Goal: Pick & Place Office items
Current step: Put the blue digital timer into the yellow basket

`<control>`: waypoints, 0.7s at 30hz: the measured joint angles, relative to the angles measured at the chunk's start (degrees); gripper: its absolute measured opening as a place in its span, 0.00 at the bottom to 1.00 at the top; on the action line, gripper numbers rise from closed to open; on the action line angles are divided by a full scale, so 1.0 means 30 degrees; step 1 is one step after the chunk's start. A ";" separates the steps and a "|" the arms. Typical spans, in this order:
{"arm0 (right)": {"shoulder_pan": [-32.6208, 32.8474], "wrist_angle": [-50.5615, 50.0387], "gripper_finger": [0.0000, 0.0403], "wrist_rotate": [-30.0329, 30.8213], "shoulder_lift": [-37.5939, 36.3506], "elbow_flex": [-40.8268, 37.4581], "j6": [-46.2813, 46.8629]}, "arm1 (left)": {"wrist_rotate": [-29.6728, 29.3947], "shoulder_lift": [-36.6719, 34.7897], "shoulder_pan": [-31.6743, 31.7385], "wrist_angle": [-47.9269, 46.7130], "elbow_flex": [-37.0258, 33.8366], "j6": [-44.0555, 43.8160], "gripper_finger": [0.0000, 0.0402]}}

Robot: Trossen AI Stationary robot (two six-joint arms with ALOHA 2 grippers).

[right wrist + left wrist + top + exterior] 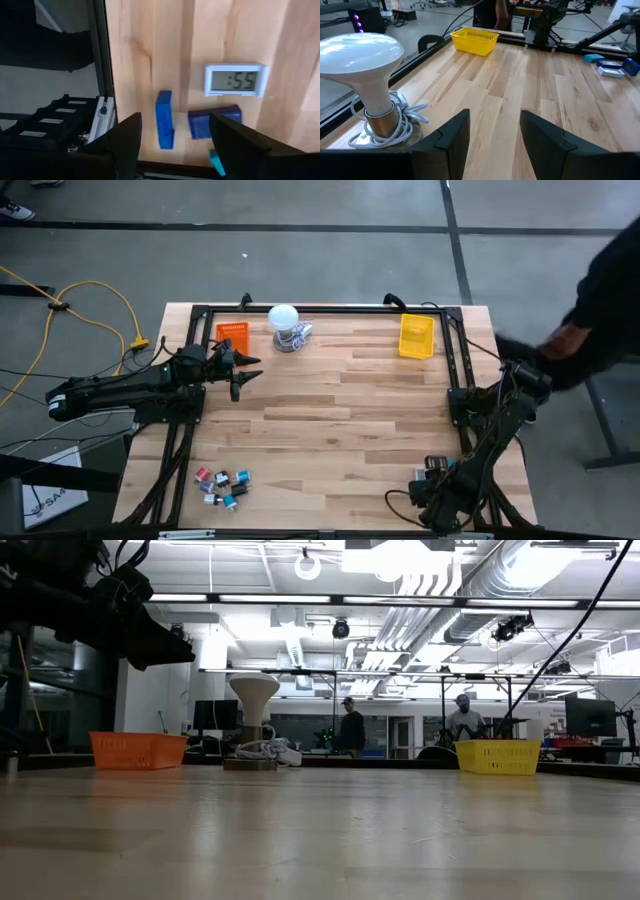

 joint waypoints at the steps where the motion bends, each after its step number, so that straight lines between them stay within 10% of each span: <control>1: 0.0076 -0.0006 0.55 -0.0124 0.0281 0.0088 0.0134 | 0.0001 -0.0007 0.0000 -0.0001 0.0000 0.0005 0.42; 21: 0.0853 0.1529 0.55 -0.0626 0.2847 0.0119 0.2031 | 0.0000 -0.0007 0.0000 0.0002 0.0000 0.0005 0.42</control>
